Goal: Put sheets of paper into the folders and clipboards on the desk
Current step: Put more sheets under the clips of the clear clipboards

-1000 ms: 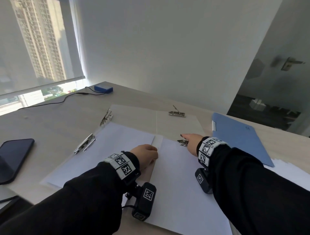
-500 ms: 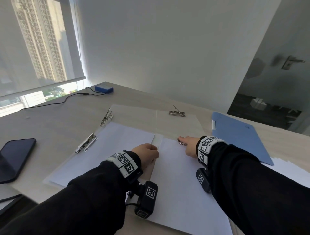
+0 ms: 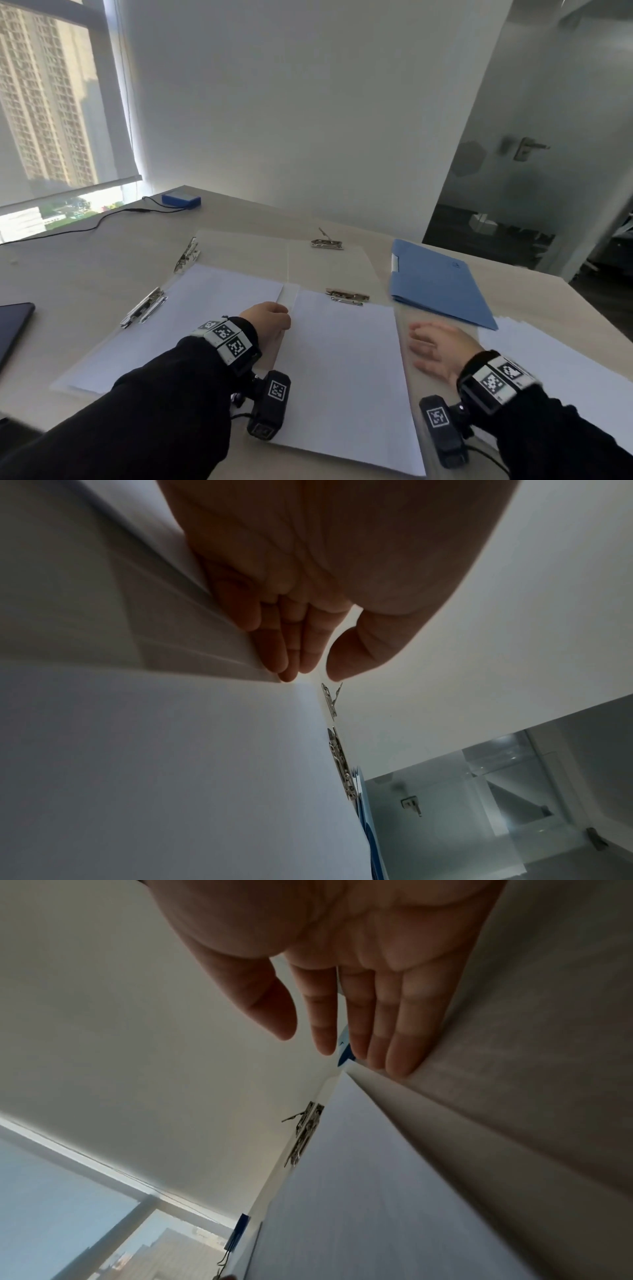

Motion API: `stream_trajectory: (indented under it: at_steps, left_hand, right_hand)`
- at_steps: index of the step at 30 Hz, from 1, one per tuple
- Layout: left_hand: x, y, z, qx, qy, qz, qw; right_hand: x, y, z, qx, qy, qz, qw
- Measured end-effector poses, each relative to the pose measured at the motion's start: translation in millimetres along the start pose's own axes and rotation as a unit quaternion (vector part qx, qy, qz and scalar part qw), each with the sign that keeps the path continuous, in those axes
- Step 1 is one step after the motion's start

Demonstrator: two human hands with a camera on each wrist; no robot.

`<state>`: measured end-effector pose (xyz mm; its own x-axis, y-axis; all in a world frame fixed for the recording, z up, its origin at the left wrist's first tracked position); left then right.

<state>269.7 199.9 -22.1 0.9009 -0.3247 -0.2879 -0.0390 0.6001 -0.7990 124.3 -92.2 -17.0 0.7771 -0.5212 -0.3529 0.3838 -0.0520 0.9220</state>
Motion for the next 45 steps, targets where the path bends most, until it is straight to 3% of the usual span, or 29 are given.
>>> stream_trajectory:
  at_steps: [5, 10, 15, 21, 25, 27, 33, 41, 45]
  left_hand:
    - [-5, -6, -3, 0.003, -0.005, -0.011, 1.0]
    - [-9, -8, -4, 0.0, -0.007, -0.009, 1.0]
    - [-6, -3, -4, -0.028, -0.016, -0.006, 0.999]
    - [-7, -3, -8, -0.12, -0.041, 0.005, 0.992]
    - [-25, -27, -9, -0.125, -0.075, -0.032, 0.989]
    - [-41, -44, -14, -0.178, -0.074, -0.069, 0.979]
    - [-82, -78, -51, -0.349, 0.02, -0.123, 0.929]
    - [-75, -51, -108, -0.379, 0.121, 0.05, 0.916]
    - [-67, -66, -103, -0.465, 0.049, 0.028, 0.883]
  right_hand:
    - [-7, -10, 2, 0.057, -0.013, -0.016, 0.998]
    - [-25, -20, 6, 0.15, -0.033, -0.08, 0.985]
    - [-63, -33, -13, 0.065, 0.098, -0.076, 0.99]
    - [-96, -46, -37, 0.027, 0.185, -0.045, 0.981]
    - [-102, -26, -21, 0.054, 0.15, 0.024, 0.987]
    - [-100, -15, -3, 0.076, 0.126, 0.058, 0.987]
    - [-100, 3, 67, 0.175, 0.052, 0.127, 0.975]
    - [-102, -6, 125, 0.246, -0.028, 0.125, 0.961]
    - [-101, -18, 129, 0.238, -0.011, 0.114, 0.965]
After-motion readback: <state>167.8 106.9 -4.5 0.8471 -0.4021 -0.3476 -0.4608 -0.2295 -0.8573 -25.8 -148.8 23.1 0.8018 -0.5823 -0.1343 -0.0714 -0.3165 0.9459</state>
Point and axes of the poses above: each hand's wrist, its own x-axis towards the middle knuckle, its own z-axis out of the back of the hand, y = z × x, the point moved 8 cm from there along x, towards the middle knuckle, and after that the axes turned 1 degree about y, right-handed, at the moved point
